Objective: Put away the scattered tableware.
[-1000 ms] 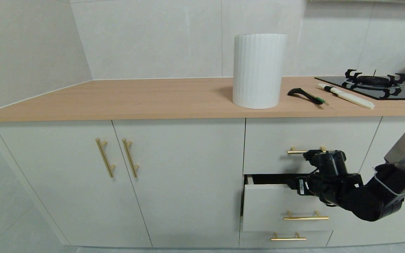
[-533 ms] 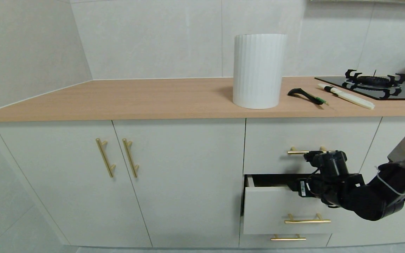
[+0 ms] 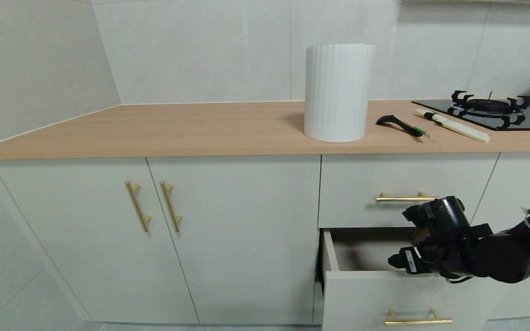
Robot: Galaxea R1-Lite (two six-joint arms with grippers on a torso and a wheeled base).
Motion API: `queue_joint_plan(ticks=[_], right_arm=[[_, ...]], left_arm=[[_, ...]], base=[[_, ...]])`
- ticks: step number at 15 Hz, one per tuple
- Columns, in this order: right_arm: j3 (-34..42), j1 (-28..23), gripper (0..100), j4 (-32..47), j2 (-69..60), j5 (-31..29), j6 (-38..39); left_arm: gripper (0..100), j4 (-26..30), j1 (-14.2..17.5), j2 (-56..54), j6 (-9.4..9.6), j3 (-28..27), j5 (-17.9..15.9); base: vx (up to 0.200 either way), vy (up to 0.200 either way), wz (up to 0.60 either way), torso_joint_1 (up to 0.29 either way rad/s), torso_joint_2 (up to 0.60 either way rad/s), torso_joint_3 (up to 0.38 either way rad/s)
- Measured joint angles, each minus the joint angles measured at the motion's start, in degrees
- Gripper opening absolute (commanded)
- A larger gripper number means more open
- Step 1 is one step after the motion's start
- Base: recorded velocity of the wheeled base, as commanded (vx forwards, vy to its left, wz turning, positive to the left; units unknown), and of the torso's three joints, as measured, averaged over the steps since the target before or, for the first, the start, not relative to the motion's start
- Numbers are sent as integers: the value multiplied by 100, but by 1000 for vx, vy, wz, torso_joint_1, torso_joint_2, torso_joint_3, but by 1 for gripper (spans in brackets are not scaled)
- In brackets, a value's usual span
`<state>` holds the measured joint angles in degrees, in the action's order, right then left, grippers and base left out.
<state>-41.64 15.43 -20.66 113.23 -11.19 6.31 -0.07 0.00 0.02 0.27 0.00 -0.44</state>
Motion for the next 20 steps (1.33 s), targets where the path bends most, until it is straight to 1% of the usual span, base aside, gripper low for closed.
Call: queue_joint_plan(ticks=[4,9,14,17,20], right_arm=[[22,18,100,1052,-571,28,-394],[91,143,100,1399,-835,28,-607],[146,256,100,2748,-1262,30,-1170],[135,424,100,3752,-1425,20,-1465],[129,664,100,4174,-1620,16,-1531]], left_arm=[[100,0,0,0,0,0,-2],[100,0,0,0,0,0,0],[100,0,0,0,0,-2,0],[100,0,0,0,-2,-2,0],[100,0,0,0,-2,-2,0]], base=[[0,0,0,0,0,0],[0,0,0,0,0,0],[0,0,0,0,0,0],[0,0,0,0,0,0],[0,0,0,0,0,0]])
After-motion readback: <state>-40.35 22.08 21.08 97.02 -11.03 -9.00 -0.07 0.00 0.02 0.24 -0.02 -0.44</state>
